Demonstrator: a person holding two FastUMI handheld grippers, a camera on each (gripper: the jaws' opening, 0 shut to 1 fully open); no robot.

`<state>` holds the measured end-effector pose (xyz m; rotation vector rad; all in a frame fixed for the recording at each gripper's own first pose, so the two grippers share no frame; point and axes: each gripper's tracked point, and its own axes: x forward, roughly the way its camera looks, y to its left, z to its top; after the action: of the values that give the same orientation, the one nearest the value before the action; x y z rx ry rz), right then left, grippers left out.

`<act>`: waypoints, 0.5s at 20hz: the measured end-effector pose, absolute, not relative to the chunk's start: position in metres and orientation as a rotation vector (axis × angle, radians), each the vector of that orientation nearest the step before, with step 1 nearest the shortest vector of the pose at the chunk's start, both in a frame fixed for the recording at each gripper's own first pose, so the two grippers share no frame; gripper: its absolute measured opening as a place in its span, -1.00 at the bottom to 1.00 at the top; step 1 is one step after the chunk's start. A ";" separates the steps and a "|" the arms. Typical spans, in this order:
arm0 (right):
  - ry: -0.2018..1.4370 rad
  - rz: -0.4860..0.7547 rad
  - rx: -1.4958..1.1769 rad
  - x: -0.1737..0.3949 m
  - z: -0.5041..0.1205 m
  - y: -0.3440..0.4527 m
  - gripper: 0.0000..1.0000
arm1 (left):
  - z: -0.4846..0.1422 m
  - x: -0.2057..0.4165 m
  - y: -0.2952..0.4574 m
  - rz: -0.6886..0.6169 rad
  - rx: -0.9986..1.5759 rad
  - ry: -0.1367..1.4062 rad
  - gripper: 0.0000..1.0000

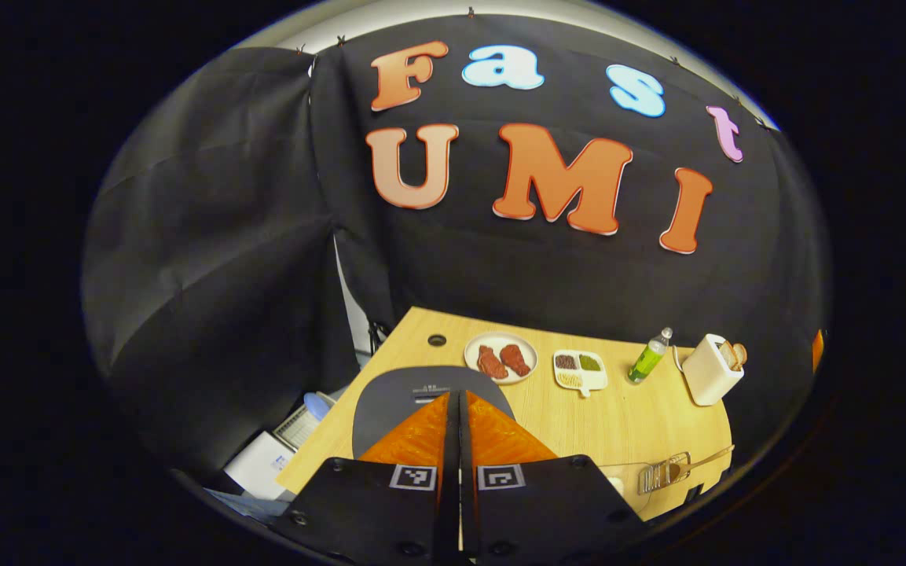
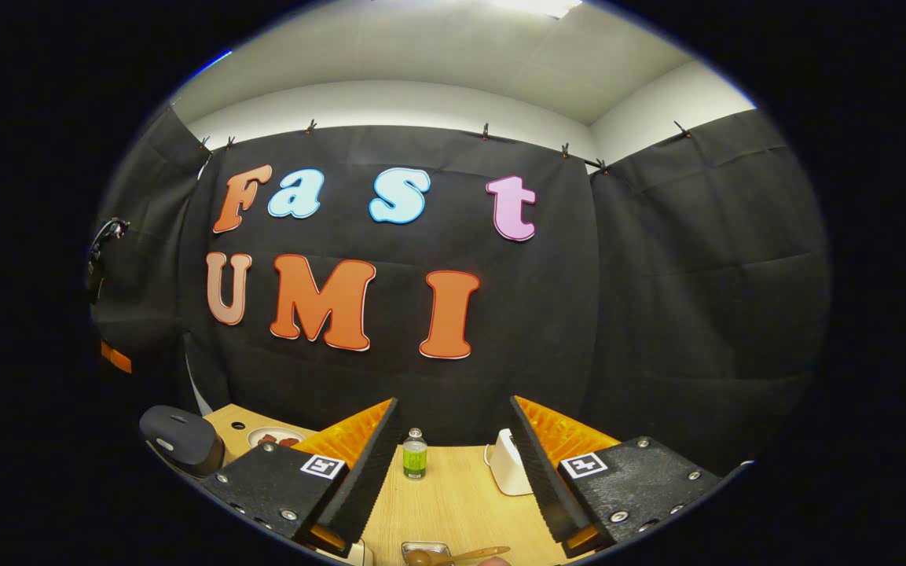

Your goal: Close the left gripper, press the button to open the rice cooker; take a wooden spoon from the chopstick holder with the right hand, scoop a spoonful of rice and pour it into the rice cooker, then put the wooden spoon back into the chopstick holder.

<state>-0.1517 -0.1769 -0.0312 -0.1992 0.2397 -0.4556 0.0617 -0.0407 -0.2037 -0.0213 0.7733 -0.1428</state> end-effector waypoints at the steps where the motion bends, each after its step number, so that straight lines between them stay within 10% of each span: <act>1: 0.249 -0.466 -0.201 -0.156 -0.034 -0.180 0.70 | -0.214 0.059 -0.038 -0.140 -0.033 0.826 -0.89; 10: 0.338 -0.544 -0.190 -0.190 -0.054 -0.200 0.70 | -0.303 0.023 -0.036 -0.105 -0.176 1.231 -0.89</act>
<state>-0.1903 -0.2002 -0.0537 -0.1900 0.3381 -0.5437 0.0229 -0.0358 -0.3033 -0.1759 1.2312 -0.1054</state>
